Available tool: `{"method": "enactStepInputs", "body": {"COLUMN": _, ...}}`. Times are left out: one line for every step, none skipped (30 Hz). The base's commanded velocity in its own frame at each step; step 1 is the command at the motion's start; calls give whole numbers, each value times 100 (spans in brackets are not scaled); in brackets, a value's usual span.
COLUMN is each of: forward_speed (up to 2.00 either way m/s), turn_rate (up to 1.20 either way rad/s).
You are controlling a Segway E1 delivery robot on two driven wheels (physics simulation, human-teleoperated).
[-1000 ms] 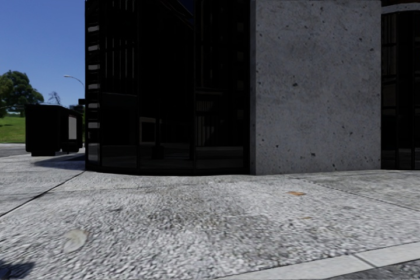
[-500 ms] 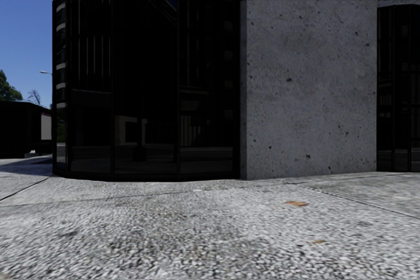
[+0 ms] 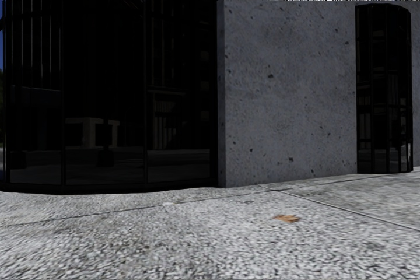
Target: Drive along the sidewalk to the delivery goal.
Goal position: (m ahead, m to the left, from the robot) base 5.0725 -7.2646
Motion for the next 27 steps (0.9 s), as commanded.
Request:
{"method": "enactStepInputs", "body": {"forward_speed": 110, "turn_rate": -45}}
{"method": "enactStepInputs", "body": {"forward_speed": 110, "turn_rate": -45}}
{"method": "enactStepInputs", "body": {"forward_speed": 110, "turn_rate": -45}}
{"method": "enactStepInputs", "body": {"forward_speed": 110, "turn_rate": -45}}
{"method": "enactStepInputs", "body": {"forward_speed": 110, "turn_rate": -45}}
{"method": "enactStepInputs", "body": {"forward_speed": 110, "turn_rate": -45}}
{"method": "enactStepInputs", "body": {"forward_speed": 110, "turn_rate": -45}}
{"method": "enactStepInputs", "body": {"forward_speed": 108, "turn_rate": -45}}
{"method": "enactStepInputs", "body": {"forward_speed": 106, "turn_rate": -45}}
{"method": "enactStepInputs", "body": {"forward_speed": 105, "turn_rate": -45}}
{"method": "enactStepInputs", "body": {"forward_speed": 104, "turn_rate": -45}}
{"method": "enactStepInputs", "body": {"forward_speed": 103, "turn_rate": -45}}
{"method": "enactStepInputs", "body": {"forward_speed": 103, "turn_rate": -45}}
{"method": "enactStepInputs", "body": {"forward_speed": 103, "turn_rate": -45}}
{"method": "enactStepInputs", "body": {"forward_speed": 103, "turn_rate": -45}}
{"method": "enactStepInputs", "body": {"forward_speed": 103, "turn_rate": -45}}
{"method": "enactStepInputs", "body": {"forward_speed": 101, "turn_rate": -45}}
{"method": "enactStepInputs", "body": {"forward_speed": 100, "turn_rate": -45}}
{"method": "enactStepInputs", "body": {"forward_speed": 99, "turn_rate": -45}}
{"method": "enactStepInputs", "body": {"forward_speed": 99, "turn_rate": -46}}
{"method": "enactStepInputs", "body": {"forward_speed": 99, "turn_rate": -46}}
{"method": "enactStepInputs", "body": {"forward_speed": 99, "turn_rate": -46}}
{"method": "enactStepInputs", "body": {"forward_speed": 99, "turn_rate": -46}}
{"method": "enactStepInputs", "body": {"forward_speed": 99, "turn_rate": -46}}
{"method": "enactStepInputs", "body": {"forward_speed": 99, "turn_rate": -46}}
{"method": "enactStepInputs", "body": {"forward_speed": 99, "turn_rate": -46}}
{"method": "enactStepInputs", "body": {"forward_speed": 98, "turn_rate": -46}}
